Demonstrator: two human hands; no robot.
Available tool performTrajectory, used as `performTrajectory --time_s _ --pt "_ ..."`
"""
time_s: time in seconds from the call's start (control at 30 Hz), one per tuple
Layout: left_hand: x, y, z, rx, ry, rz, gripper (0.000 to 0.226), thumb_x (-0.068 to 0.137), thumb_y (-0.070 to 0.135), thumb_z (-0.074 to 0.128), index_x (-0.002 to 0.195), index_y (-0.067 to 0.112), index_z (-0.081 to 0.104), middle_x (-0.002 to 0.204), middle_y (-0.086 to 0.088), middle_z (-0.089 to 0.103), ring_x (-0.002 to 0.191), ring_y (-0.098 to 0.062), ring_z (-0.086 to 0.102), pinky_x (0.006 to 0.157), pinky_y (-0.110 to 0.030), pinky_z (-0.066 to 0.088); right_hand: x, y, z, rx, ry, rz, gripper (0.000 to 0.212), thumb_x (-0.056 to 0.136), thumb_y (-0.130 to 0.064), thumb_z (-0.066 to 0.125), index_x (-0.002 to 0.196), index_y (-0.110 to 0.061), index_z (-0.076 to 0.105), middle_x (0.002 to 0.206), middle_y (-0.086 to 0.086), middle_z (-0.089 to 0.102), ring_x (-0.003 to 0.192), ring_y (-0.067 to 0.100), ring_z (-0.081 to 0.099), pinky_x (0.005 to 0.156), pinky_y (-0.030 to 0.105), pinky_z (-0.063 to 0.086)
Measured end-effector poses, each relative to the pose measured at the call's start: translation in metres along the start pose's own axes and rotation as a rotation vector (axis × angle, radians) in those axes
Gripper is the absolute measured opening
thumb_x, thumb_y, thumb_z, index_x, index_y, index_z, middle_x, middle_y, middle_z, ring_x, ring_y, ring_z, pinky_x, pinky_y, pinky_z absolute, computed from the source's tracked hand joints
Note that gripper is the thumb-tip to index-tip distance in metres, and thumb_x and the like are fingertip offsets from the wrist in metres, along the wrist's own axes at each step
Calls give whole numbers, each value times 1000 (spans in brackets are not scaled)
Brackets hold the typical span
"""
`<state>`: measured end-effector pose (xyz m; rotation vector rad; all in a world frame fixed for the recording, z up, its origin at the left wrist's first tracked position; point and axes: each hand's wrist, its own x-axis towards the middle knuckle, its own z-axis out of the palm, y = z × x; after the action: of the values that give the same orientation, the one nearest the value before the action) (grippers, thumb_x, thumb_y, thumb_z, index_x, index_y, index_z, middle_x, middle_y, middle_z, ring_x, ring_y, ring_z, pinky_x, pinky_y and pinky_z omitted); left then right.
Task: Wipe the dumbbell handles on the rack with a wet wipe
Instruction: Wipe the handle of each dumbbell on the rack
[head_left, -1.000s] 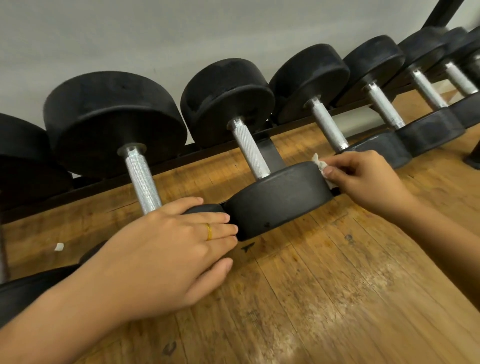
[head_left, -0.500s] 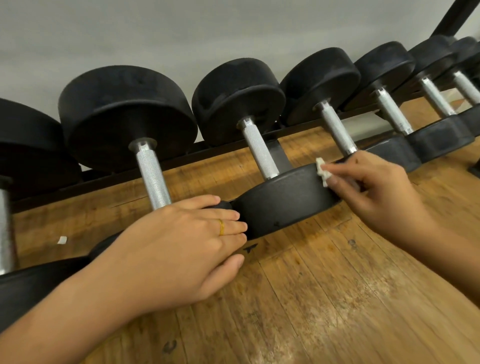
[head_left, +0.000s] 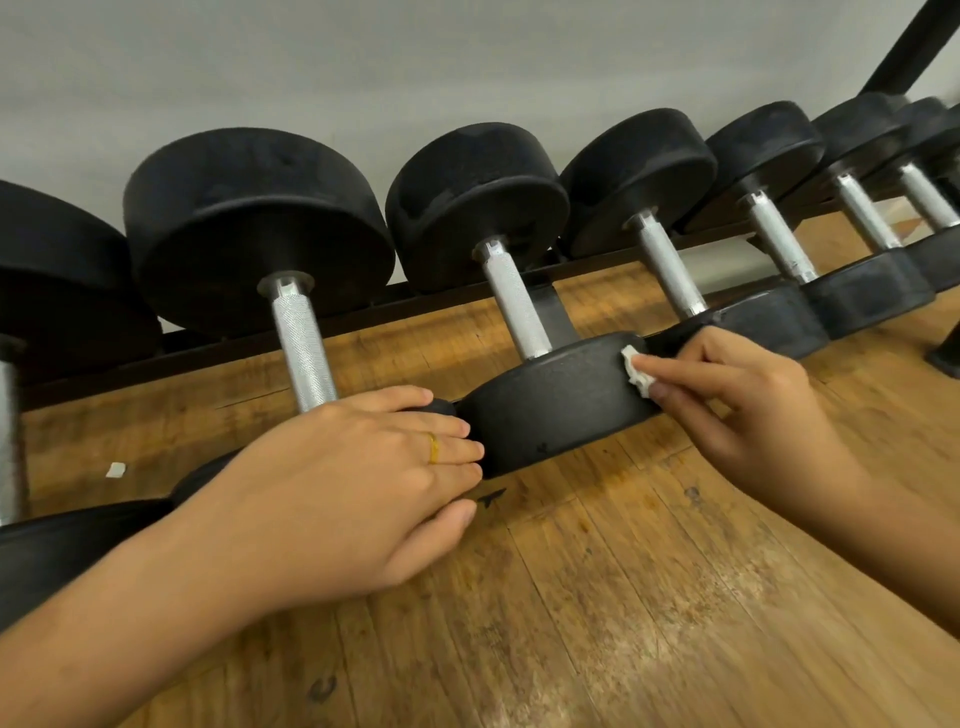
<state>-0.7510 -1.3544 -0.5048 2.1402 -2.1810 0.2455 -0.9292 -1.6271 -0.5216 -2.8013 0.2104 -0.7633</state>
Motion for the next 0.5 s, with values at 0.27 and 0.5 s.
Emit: performTrajectory --time_s 0.27,0.5 --pt "1 2 3 -38 14 1 45 100 47 41 113 28 80 115 12 76 116 -6 68 115 -34 43 -3 -10 2 30 30 -13 24 95 -15 64 117 -11 74 82 -6 49 73 9 50 66 20 43" --pt "3 1 2 -41 26 4 45 99 46 42 112 28 80 114 12 76 114 -6 69 114 -33 41 22 -3 11 15 102 22 23 94 -10 67 117 -10 74 84 -9 46 72 3 44 70 10 40"
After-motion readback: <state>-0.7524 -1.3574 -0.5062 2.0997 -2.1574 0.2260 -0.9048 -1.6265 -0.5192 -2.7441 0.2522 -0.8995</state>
